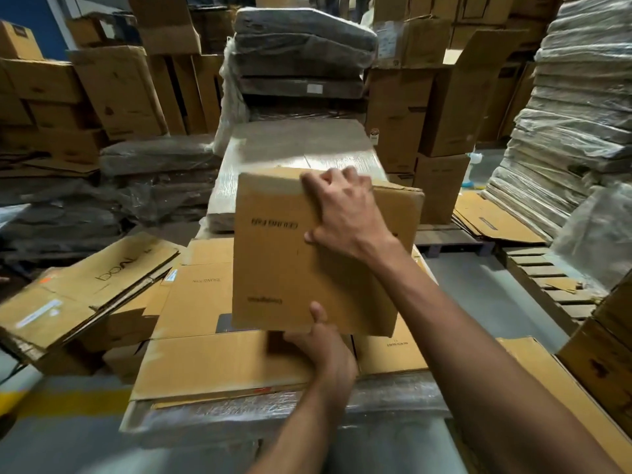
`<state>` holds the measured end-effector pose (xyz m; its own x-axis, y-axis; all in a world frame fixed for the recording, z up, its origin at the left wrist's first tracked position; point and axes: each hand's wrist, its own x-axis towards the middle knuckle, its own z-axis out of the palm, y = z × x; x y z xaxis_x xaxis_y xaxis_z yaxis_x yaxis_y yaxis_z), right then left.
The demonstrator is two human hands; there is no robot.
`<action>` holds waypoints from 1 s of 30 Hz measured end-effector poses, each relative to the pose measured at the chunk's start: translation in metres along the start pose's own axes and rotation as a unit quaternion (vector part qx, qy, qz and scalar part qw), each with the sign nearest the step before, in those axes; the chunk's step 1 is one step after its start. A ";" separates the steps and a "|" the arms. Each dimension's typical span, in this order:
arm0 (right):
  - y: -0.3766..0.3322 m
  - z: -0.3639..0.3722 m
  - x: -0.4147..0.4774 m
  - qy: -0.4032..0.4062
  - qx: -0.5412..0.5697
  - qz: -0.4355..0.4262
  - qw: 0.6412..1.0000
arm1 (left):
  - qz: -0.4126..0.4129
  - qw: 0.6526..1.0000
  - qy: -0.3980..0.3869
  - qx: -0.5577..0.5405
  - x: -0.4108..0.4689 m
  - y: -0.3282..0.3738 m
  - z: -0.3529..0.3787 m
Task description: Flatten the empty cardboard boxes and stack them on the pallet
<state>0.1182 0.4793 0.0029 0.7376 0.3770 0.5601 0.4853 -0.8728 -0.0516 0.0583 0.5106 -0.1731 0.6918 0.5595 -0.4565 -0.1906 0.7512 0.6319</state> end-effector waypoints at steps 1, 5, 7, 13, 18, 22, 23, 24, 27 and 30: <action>-0.002 0.008 -0.007 -0.005 -0.008 -0.021 1.000 | -0.028 1.000 0.011 0.011 0.001 -0.008 -0.007; -0.008 0.036 -0.036 -0.003 -0.019 -0.050 0.999 | -0.114 0.991 0.007 0.065 0.017 -0.025 -0.034; -0.006 0.045 -0.049 -0.005 -0.028 -0.057 0.998 | -0.129 0.989 -0.010 0.070 0.021 -0.026 -0.043; -0.005 0.055 -0.065 -0.019 -0.028 -0.057 0.998 | -0.170 0.973 -0.071 0.141 0.031 -0.029 -0.064; -0.003 0.082 -0.097 -0.038 -0.036 -0.083 0.995 | -0.170 0.930 -0.060 0.322 0.045 -0.024 -0.097; -0.002 0.116 -0.134 -0.068 -0.034 -0.086 0.993 | -0.111 0.883 -0.073 0.450 0.035 -0.001 -0.105; 0.000 0.121 -0.142 -0.063 -0.029 -0.083 0.994 | -0.069 0.867 -0.082 0.486 0.029 0.011 -0.103; 0.002 0.124 -0.147 -0.055 -0.023 -0.081 0.995 | -0.007 0.852 -0.097 0.514 0.022 0.024 -0.099; 0.004 0.126 -0.150 -0.039 0.000 -0.077 0.996 | 0.211 0.800 -0.187 0.530 0.009 0.057 -0.083; 0.001 0.123 -0.147 -0.045 0.053 -0.046 0.997 | 0.385 0.725 -0.225 0.525 0.019 0.078 -0.055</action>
<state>0.0680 0.4614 -0.1813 0.7242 0.4844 0.4908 0.5961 -0.7976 -0.0924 0.0183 0.5988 -0.1673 0.8638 0.3235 0.3862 -0.1689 -0.5363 0.8269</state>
